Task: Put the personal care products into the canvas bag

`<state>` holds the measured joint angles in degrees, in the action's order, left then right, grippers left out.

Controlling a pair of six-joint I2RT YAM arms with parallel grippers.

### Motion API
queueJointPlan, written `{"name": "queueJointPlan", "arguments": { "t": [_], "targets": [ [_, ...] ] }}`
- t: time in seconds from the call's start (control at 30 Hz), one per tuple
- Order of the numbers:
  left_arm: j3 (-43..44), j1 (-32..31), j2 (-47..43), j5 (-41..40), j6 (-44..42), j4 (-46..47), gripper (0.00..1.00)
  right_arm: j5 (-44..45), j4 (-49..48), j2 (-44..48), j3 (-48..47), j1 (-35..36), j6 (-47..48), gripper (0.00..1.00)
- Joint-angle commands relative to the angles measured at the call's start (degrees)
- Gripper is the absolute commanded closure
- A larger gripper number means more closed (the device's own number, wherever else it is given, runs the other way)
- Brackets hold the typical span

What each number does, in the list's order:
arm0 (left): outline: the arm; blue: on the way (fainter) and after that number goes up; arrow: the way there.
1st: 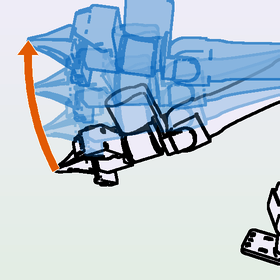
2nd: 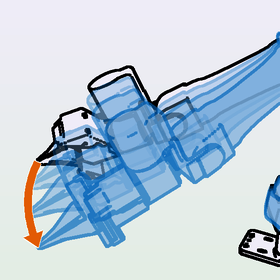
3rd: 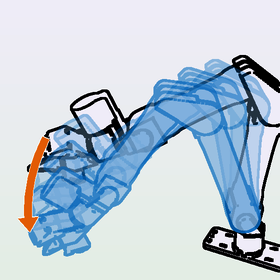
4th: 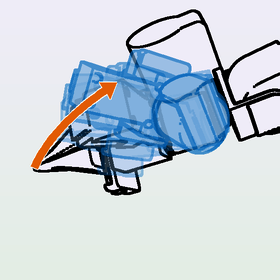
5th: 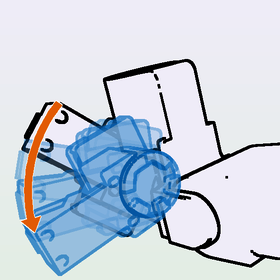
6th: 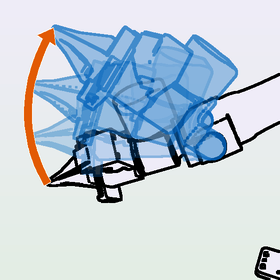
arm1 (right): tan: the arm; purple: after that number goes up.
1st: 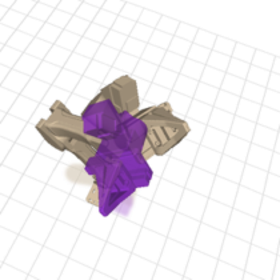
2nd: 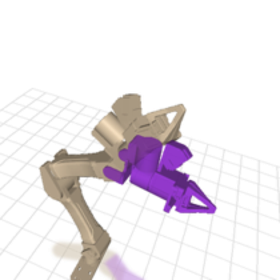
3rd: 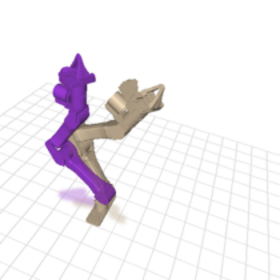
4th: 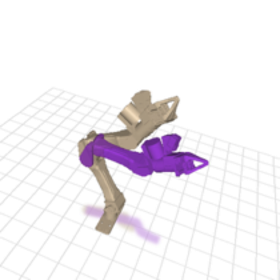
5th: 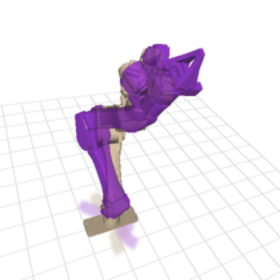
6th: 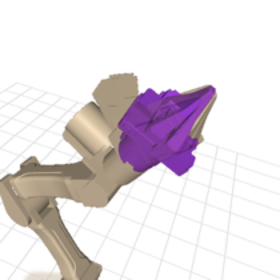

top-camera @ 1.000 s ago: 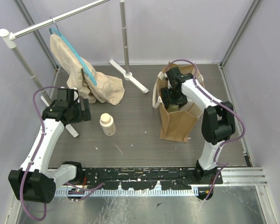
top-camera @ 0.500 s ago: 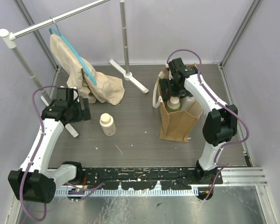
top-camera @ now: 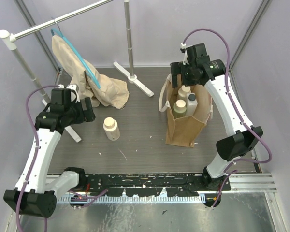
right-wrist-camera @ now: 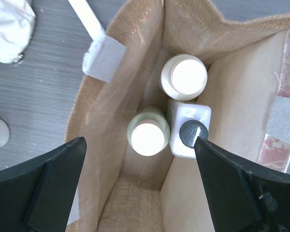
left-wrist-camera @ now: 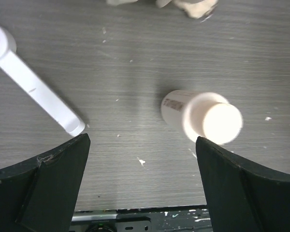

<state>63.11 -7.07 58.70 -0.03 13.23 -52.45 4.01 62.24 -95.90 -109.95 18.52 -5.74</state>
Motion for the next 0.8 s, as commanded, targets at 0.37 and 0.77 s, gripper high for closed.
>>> {"name": "queueJointPlan", "arguments": {
  "t": [0.37,0.77],
  "targets": [
    [-1.8,-18.9,4.5,-0.4,6.9,2.1,0.02,-2.7,0.0,1.4,-7.0,-0.3,-0.4,0.00],
    [-4.7,-20.3,7.3,-5.9,7.6,8.5,0.02,-0.2,1.0,2.6,-5.4,-0.3,0.6,0.00]
  ]
}}
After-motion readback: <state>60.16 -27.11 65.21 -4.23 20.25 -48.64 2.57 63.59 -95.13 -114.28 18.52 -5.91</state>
